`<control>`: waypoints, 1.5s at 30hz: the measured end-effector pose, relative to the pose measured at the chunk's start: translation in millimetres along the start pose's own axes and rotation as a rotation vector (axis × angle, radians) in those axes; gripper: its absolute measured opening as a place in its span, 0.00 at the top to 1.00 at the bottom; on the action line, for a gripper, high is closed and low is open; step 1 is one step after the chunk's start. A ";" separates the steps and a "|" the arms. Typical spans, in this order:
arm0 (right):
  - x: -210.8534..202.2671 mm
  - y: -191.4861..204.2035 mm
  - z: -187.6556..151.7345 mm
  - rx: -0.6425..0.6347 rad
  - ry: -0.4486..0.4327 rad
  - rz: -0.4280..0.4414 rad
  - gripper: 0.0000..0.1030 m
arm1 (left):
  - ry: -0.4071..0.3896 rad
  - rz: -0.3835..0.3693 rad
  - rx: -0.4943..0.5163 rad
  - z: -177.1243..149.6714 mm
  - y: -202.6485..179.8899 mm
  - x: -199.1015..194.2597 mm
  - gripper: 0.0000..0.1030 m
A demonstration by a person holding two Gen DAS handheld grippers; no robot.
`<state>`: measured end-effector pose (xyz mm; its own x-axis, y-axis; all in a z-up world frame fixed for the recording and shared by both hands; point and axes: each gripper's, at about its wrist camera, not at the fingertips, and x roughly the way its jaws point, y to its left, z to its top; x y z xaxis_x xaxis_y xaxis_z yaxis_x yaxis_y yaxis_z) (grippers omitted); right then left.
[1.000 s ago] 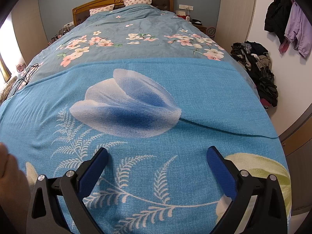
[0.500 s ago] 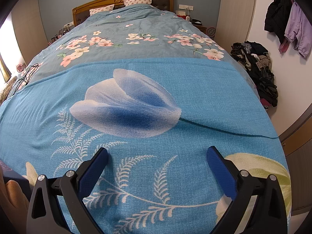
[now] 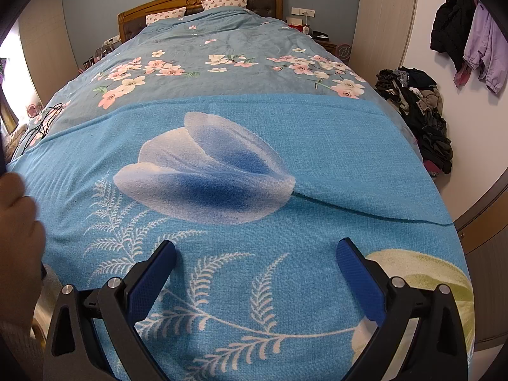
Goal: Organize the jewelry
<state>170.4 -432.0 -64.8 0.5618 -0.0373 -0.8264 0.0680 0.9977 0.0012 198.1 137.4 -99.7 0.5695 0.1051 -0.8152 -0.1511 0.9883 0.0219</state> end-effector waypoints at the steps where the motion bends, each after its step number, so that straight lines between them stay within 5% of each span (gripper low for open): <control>1: 0.0 0.0 0.1 0.000 0.000 0.000 0.05 | 0.000 0.000 0.000 0.2 -0.3 0.3 0.04; 36: -0.1 -0.2 0.2 0.000 0.000 0.000 0.05 | -0.004 -0.004 -0.001 0.3 -1.7 -1.2 0.06; 45: -0.6 1.8 2.0 0.042 0.006 -0.026 0.06 | -0.129 -0.039 0.003 -21.7 -11.2 -48.6 0.06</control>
<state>171.8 -430.3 -63.1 0.5548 -0.0632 -0.8296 0.1175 0.9931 0.0030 154.6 118.8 -72.9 0.6744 0.0795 -0.7340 -0.1246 0.9922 -0.0070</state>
